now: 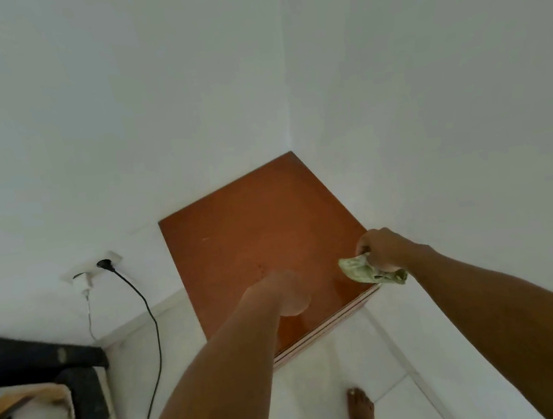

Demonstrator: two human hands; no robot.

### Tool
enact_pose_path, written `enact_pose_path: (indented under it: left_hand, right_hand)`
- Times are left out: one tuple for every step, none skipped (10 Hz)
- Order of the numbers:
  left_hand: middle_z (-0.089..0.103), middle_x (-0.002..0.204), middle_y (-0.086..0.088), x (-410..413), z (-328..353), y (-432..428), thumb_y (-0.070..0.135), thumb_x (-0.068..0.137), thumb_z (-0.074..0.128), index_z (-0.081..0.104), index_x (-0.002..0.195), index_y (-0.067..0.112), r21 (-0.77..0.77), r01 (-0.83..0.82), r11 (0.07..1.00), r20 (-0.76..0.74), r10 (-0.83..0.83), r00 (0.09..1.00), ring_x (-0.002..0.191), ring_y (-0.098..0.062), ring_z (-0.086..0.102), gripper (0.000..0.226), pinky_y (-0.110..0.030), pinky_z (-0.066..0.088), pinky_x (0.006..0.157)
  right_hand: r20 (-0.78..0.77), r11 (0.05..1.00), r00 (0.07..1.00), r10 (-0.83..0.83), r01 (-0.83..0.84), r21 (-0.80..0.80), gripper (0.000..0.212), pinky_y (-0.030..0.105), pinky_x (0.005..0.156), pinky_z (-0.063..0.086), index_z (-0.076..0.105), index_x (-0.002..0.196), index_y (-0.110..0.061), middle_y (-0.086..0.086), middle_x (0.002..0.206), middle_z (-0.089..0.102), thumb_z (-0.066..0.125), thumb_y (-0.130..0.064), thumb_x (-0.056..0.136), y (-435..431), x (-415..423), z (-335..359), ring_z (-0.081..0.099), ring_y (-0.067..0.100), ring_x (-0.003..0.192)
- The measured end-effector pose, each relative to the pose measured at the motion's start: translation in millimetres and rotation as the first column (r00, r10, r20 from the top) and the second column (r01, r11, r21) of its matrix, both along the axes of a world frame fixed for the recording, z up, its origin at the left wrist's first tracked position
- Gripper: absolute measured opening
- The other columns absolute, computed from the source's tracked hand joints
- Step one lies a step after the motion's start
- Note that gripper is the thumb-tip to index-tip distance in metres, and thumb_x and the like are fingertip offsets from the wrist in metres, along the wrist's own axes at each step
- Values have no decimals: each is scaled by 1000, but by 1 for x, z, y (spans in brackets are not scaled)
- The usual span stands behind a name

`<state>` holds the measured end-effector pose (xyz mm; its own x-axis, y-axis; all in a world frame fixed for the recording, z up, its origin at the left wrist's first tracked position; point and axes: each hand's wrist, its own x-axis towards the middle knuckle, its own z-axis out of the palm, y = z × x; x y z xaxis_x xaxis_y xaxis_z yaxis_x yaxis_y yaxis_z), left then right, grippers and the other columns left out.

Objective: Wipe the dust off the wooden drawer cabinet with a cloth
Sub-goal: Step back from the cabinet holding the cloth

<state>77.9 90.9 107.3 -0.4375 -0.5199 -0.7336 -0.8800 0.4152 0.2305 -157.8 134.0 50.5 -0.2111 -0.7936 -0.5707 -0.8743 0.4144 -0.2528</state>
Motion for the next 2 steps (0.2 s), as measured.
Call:
enact_pose_path:
  left_hand:
    - [31, 164, -10, -8, -10, -16, 22, 104, 41, 26, 158, 15, -1, -51, 999, -8, 51, 999, 149, -31, 32, 57, -45, 30, 119]
    - [30, 164, -8, -18, -7, -25, 20, 103, 41, 26, 159, 15, -19, -93, 995, -35, 92, 995, 150, -29, 30, 58, -43, 28, 120]
  right_hand:
    - [-49, 996, 999, -8, 3, -92, 17, 30, 71, 59, 70, 95, -23, 0, 95, 71, 70, -10, 85, -20, -14, 0, 68, 18, 78]
    - [-92, 994, 990, 111, -108, 36, 24, 36, 80, 60, 62, 103, -22, 6, 100, 67, 67, -6, 85, -25, -15, -4, 68, 28, 91]
